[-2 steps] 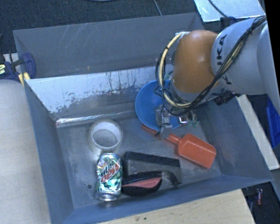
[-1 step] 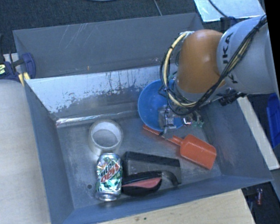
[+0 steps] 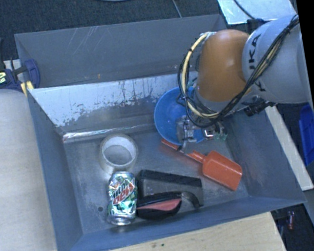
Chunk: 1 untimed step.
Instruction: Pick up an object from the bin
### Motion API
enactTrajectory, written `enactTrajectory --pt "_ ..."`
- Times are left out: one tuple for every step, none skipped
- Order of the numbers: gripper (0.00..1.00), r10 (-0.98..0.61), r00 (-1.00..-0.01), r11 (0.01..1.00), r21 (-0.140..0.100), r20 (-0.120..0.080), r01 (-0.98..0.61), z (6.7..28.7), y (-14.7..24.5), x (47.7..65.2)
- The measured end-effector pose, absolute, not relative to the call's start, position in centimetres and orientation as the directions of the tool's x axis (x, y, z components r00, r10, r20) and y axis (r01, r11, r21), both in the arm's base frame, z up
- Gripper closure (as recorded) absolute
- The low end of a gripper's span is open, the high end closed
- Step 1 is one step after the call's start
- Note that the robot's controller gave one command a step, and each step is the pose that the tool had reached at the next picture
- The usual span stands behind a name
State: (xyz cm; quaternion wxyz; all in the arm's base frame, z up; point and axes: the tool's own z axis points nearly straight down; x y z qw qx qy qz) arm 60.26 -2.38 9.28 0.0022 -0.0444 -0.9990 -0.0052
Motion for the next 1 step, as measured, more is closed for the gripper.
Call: enactTrajectory --pt "1.00 -0.065 -0.998 0.998 0.010 -0.006 -0.065 7.38 -0.45 58.94"
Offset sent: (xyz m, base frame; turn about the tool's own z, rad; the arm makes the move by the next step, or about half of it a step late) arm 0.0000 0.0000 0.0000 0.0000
